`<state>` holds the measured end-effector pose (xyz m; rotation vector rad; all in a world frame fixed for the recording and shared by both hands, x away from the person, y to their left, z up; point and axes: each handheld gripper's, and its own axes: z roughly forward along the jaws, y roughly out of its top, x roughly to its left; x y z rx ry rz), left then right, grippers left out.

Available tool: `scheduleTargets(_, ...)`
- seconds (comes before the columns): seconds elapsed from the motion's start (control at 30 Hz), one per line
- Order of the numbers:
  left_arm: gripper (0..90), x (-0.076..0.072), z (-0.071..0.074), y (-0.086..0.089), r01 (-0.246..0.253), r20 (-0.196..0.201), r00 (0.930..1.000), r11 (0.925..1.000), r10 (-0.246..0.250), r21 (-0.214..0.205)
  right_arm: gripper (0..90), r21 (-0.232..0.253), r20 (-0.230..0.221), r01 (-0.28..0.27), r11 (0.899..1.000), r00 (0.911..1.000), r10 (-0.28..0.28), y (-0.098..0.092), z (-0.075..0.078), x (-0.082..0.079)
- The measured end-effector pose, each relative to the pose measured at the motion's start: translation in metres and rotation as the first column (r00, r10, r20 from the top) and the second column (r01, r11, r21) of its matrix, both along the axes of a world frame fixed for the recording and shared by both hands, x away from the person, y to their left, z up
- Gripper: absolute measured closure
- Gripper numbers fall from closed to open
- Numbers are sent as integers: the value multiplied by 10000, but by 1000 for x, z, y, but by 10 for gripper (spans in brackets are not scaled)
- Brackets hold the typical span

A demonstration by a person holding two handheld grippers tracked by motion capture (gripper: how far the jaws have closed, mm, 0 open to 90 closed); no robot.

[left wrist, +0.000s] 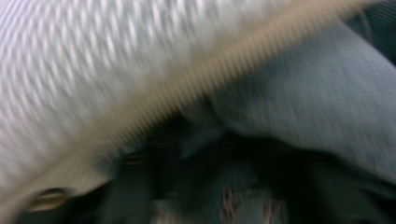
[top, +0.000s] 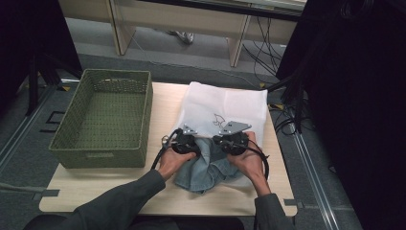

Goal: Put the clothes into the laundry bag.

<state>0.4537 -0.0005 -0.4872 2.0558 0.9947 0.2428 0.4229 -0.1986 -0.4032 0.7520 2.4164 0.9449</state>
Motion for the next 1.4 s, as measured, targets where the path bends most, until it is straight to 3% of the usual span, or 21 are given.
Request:
scheduleTargets(0.1, 286, -16, 17, 17, 493, -209, 9986, 9988, -493, -21, 893, 13, -51, -27, 10000, 10000, 28, 1, -1, 1)
scheduleTargets(0.23, 174, -45, 24, 37, 1229, -500, 9912, 9924, -1229, -30, 893, 115, -33, -35, 9999, 10000, 35, -1, 0, 0)
scheduleTargets(0.37, 151, -61, 10, 26, 1938, -775, 9784, 9808, -1916, 216, 893, -27, 85, -96, 10000, 9999, 97, 0, 0, 0)
scheduleTargets(0.4, 152, -61, 5, 20, 2143, -769, 9747, 9752, -2099, 550, 893, 1, 81, -33, 10000, 10000, 33, 1, 1, -1)
scheduleTargets(0.43, 151, -59, 0, 13, 2232, -708, 9734, 9712, -2177, 830, 893, 24, 44, -43, 10000, 10000, 43, 2, 1, -1)
scheduleTargets(0.47, 154, -54, -7, 4, 1864, -653, 9813, 9787, -1812, 856, 893, -3, 72, -165, 9999, 9998, 165, 2, 2, -1)
scheduleTargets(0.5, 250, -49, -11, -1, 1667, -851, 9832, 9844, -1616, 565, 893, -28, 115, -213, 9998, 9997, 214, 2, 2, -1)
scheduleTargets(0.53, 433, -43, -14, -6, 1472, -824, 9861, 9886, -1441, 329, 893, 2, 86, -142, 9999, 9999, 142, 3, 3, -2)
scheduleTargets(0.57, 523, -39, -17, -13, 1098, -466, 9929, 9939, -1091, 115, 893, 21, 45, -94, 10000, 9999, 94, 3, 4, -4)
scheduleTargets(0.6, 657, -34, -16, -14, 1229, -98, 9924, 9905, -1225, 622, 893, -18, 30, -203, 9998, 9998, 203, 3, 5, -4)
scheduleTargets(0.63, 753, -34, -16, -14, 1229, -98, 9924, 9905, -1225, 622, 893, 4, 43, -184, 9998, 9998, 184, 2, 5, -5)
scheduleTargets(0.67, 795, -26, -12, -20, 680, 2, 9977, 9975, -680, -167, 893, 22, 74, -223, 9997, 9997, 223, 1, 7, -6)
scheduleTargets(0.73, 821, -15, 0, -18, 749, 432, 9962, 9972, -750, 36, 894, 131, 216, -258, 9996, 9994, 255, -2, 9, -5)
scheduleTargets(0.8, 821, -5, 13, -20, 293, 1030, 9943, 9995, -276, -147, 894, 137, 207, -225, 9997, 9995, 222, -4, 11, -5)
scheduleTargets(0.87, 820, 4, 20, -22, 45, 1269, 9919, 9996, -8, -293, 894, 185, 270, -410, 9990, 9988, 405, -7, 13, -4)
scheduleTargets(0.93, 816, 12, 13, -29, -135, 1296, 9914, 9996, 165, -241, 894, 145, 405, -234, 9996, 9989, 228, -8, 15, -4)
scheduleTargets(1.0, 793, 15, -2, -31, 109, 854, 9963, 9998, -122, 155, 894, 173, 231, -58, 9998, 9997, 54, -9, 12, -4)
scheduleTargets(1.07, 745, 13, -6, -26, 190, 699, 9974, 9998, -193, 53, 894, 23, 19, -2, 10000, 10000, 2, -8, 5, -4)
scheduleTargets(1.2, 405, -5, 9, -6, 1006, 45, 9949, 9947, -1008, 231, 894, -79, -231, -73, 9999, 9997, 72, -6, -6, -4)
scheduleTargets(1.3, 272, -28, 24, 20, 1226, -103, 9924, 9925, -1226, -12, 894, -91, -180, -116, 9999, 9998, 114, -7, -5, -3)
scheduleTargets(1.4, 177, -45, 27, 41, 1528, -342, 9877, 9882, -1523, 128, 894, -18, -171, -135, 9999, 9998, 134, -8, -5, -3)
